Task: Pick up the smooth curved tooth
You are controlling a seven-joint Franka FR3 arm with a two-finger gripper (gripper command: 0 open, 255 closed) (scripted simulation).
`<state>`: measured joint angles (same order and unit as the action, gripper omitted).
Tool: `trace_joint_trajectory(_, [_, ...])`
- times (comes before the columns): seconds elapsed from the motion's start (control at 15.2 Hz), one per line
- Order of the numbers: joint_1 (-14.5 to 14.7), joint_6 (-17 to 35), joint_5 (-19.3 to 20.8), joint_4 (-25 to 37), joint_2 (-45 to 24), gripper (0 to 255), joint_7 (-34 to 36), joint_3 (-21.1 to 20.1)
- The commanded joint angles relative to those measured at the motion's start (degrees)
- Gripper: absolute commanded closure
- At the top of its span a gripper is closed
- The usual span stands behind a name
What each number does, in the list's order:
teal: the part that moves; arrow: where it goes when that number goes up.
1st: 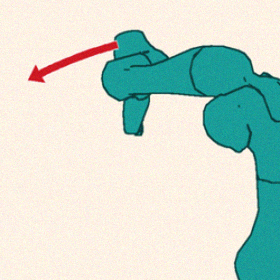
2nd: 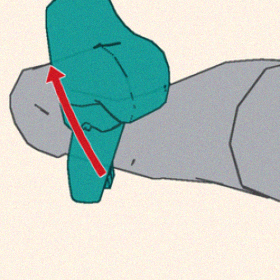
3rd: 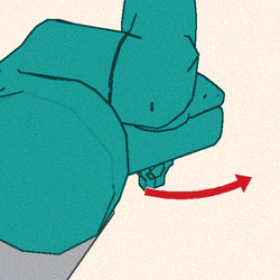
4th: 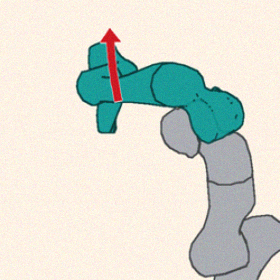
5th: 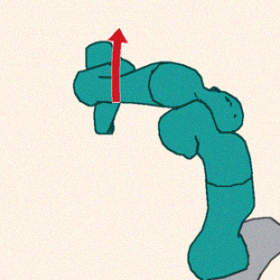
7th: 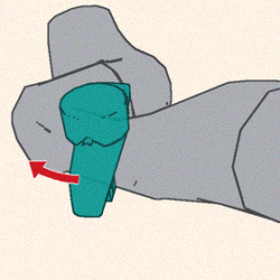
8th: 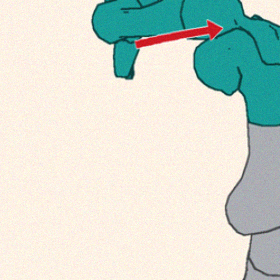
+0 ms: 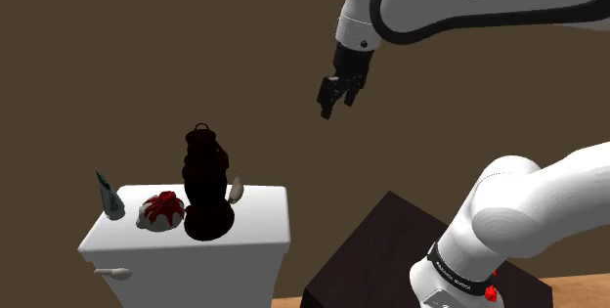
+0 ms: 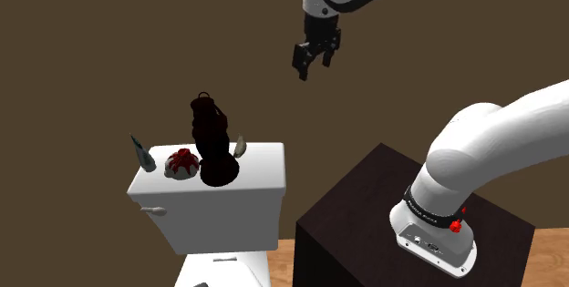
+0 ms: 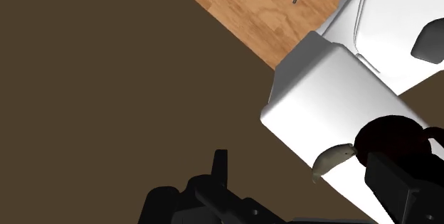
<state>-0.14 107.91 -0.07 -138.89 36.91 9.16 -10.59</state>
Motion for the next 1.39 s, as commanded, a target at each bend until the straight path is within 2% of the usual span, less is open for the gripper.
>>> trace_joint_trajectory(0.0, [-0.52,3.48,-0.71,-0.61,-3.41,0,4.03,-1.88])
trace_joint_trajectory(0.33, [-2.07,10.47,-1.19,0.74,-13.25,0,13.65,-6.25])
trace_joint_trajectory(0.59, [-3.43,15.47,-0.03,3.36,-22.18,0,21.71,-9.29])
trace_joint_trajectory(0.99, [-4.53,21.30,4.53,9.70,-36.75,0,34.52,-11.97])
trace_joint_trajectory(1.32, [-3.31,24.25,9.18,17.05,-49.15,0,44.60,-11.36])
